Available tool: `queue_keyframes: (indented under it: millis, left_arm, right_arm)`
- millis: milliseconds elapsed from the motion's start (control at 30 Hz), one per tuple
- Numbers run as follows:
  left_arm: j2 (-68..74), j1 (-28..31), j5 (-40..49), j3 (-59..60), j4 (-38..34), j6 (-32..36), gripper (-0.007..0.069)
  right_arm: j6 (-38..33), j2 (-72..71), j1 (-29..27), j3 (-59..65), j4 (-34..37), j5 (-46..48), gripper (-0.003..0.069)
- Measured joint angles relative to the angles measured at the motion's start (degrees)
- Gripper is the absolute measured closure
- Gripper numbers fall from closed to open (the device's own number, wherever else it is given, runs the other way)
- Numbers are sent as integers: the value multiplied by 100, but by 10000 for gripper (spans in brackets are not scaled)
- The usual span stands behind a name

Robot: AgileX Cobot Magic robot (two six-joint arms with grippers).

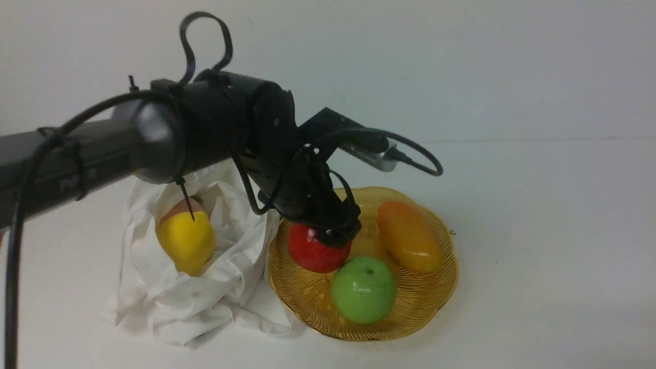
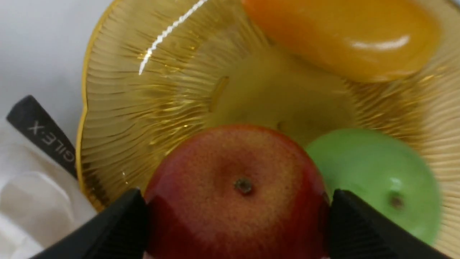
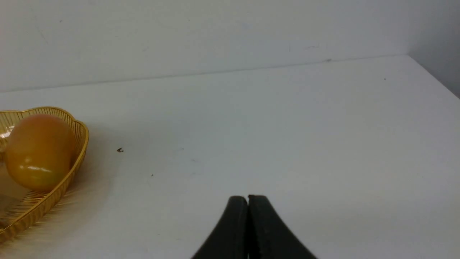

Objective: Take the fruit out of the cloth bag on the white table and place them on a plate.
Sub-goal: 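Place the held apple onto the plate with the left gripper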

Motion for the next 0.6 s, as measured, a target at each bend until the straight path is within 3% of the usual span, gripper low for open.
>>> queue_keyframes:
  millis: [233, 433, 600]
  left_arm:
    - [204, 0, -148, 0, 424, -24, 38]
    - [204, 0, -171, 0, 492, -314, -55]
    - [38, 0, -25, 0, 710, -456, -59]
  right_arm:
    - [0, 0, 0, 0, 0, 0, 671]
    - [0, 0, 0, 0, 0, 0, 671]
    - [0, 0, 0, 0, 0, 0, 671]
